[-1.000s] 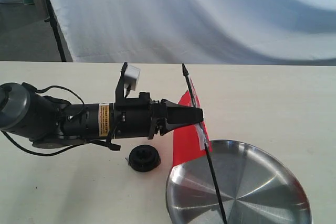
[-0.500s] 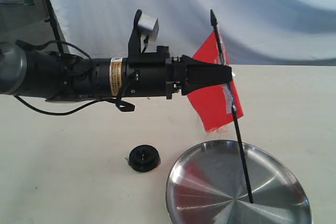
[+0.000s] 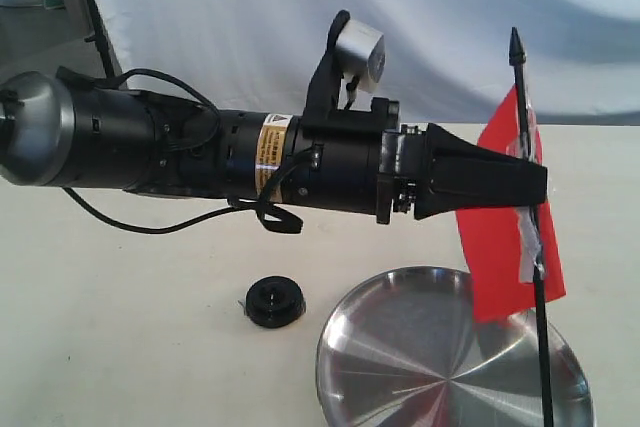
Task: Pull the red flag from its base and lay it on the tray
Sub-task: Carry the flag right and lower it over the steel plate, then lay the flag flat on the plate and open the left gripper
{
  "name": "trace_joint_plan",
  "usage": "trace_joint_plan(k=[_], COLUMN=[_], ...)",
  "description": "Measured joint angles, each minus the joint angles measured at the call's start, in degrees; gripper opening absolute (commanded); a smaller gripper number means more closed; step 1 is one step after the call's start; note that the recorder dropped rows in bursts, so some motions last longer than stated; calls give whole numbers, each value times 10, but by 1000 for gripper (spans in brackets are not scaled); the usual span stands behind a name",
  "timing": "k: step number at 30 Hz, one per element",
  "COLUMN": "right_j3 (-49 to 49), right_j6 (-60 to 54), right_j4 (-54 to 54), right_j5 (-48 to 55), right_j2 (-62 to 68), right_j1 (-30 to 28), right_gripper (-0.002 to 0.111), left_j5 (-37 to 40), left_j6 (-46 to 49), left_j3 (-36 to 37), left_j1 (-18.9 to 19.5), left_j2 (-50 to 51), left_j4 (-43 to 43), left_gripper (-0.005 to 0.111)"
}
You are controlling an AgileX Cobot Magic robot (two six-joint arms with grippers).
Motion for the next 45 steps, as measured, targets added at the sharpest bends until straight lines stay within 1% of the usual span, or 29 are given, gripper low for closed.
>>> trace_joint_plan(k=[5, 10, 15, 22, 24, 25, 27, 31, 37, 41, 43, 44, 45], right_j3=[0, 0, 0, 0, 0, 0, 0, 0, 0, 0, 0, 0, 0], right_j6=[0, 0, 0, 0, 0, 0, 0, 0, 0, 0, 0, 0, 0], right_j4=[0, 0, 0, 0, 0, 0, 0, 0, 0, 0, 0, 0, 0], right_j5=[0, 0, 0, 0, 0, 0, 0, 0, 0, 0, 0, 0, 0], right_j2=[0, 0, 0, 0, 0, 0, 0, 0, 0, 0, 0, 0, 0], right_j1=[0, 0, 0, 0, 0, 0, 0, 0, 0, 0, 0, 0, 0], right_gripper=[0, 0, 0, 0, 0, 0, 0, 0, 0, 0, 0, 0, 0], left_j5=[0, 2, 23, 28, 43, 67, 95, 127, 138, 160, 176, 178, 180], left_j6=[-50, -64, -64, -62, -60, -60, -58, -52, -52, -52, -52, -52, -52], left_j3=[0, 0, 0, 0, 0, 0, 0, 0, 0, 0, -2, -3, -8], left_j1=[-1, -1, -1, -1, -1, -1, -1, -1, -1, -1, -1, -1, -1], left_j2=[5, 30, 71, 158, 176, 186, 196, 200, 212, 216, 217, 217, 217], left_j4=[18, 39, 52, 53, 52, 52, 50, 32, 8, -34, -54, -54, -54], left_gripper=[0, 0, 0, 0, 0, 0, 0, 0, 0, 0, 3, 13, 20])
